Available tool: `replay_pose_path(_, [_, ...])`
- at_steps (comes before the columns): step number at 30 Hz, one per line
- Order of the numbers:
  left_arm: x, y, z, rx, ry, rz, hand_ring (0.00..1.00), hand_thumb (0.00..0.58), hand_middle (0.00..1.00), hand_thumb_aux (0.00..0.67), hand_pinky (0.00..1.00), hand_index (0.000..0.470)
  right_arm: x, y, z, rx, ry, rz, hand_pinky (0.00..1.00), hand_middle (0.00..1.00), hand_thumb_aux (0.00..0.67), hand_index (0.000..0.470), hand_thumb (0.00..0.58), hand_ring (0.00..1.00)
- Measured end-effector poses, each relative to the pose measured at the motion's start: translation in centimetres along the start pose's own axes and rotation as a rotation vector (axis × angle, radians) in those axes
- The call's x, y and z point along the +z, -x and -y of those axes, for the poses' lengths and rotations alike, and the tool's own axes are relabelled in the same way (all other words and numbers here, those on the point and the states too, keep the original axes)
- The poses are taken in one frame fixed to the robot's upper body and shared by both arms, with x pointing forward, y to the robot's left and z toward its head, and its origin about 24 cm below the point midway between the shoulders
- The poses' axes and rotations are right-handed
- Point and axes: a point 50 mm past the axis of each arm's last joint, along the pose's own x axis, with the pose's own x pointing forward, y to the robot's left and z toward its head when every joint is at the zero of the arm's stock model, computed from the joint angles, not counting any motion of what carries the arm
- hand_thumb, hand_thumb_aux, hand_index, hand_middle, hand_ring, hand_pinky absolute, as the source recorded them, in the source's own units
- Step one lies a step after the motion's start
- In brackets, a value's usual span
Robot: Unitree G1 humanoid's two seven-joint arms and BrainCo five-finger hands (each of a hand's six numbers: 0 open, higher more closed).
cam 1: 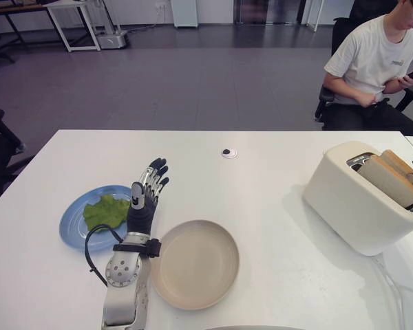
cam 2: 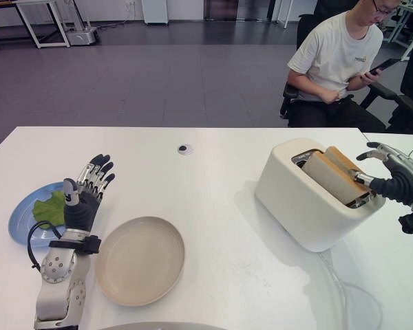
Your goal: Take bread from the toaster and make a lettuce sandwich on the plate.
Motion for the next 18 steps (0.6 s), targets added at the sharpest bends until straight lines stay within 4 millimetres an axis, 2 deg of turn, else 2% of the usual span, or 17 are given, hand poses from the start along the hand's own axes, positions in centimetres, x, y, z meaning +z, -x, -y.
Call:
replay_pose_path(1, [0.0,0.0,0.0,0.001,0.0,0.0,0.0,0.0,0.0,0.0,0.0,0.0,0.0,0.0,-0.2,0.008,0.0,0.001,0.0,0.0,0.418,0.293,0.498,0.0])
replay_pose_path(5, [0.1,0.1,-0.1,0.005,-0.002,0.001,0.0,0.0,0.0,0.0,0.0,0.0,0.1,-0.1,-0.3,0.007,0.001,0.008,0.0,0.0,0.402,0.282,0.487,0.0])
replay_pose_path(7, [0.1,0.1,-0.1,0.005,-0.003,0.001,0.0,0.0,0.0,0.0,0.0,0.0,0.2,-0.1,-0.3,0.007,0.001,0.011,0.0,0.0,0.426,0.299,0.503,0.0])
replay_pose_path(8, [0.1,0.1,-0.1,0.005,-0.003,0.001,0.0,0.0,0.0,0.0,0.0,0.0,0.2,-0.1,-0.3,0.008,0.001,0.011,0.0,0.0,0.457,0.321,0.521,0.0])
replay_pose_path(9, [0.1,0.1,-0.1,0.006,-0.003,0.001,0.0,0.0,0.0,0.0,0.0,0.0,0.2,-0.2,-0.3,0.007,0.002,0.013,0.0,0.0,0.518,0.363,0.55,0.0])
replay_pose_path(11, [0.1,0.1,-0.2,0.007,-0.004,0.001,0.0,0.0,0.0,0.0,0.0,0.0,0.5,-0.2,-0.3,0.004,0.004,0.026,0.0,0.0,0.586,0.411,0.571,0.0])
replay_pose_path(12, [0.1,0.1,-0.2,0.007,-0.004,0.001,0.0,0.0,0.0,0.0,0.0,0.0,0.7,-0.3,-0.2,0.0,0.005,0.035,0.0,0.0,0.665,0.466,0.58,0.0])
replay_pose_path(16, [0.1,0.1,-0.2,0.007,-0.004,0.004,0.0,0.0,0.0,0.0,0.0,0.0,1.9,-0.4,0.8,-0.06,-0.057,0.093,0.0,0.0,0.67,0.47,0.58,0.0])
replay_pose_path(18, [0.2,0.1,-0.2,0.007,-0.004,0.005,0.0,0.0,0.0,0.0,0.0,0.0,3.0,-0.4,2.4,-0.149,-0.197,0.151,0.0,0.0,0.67,0.47,0.58,0.0])
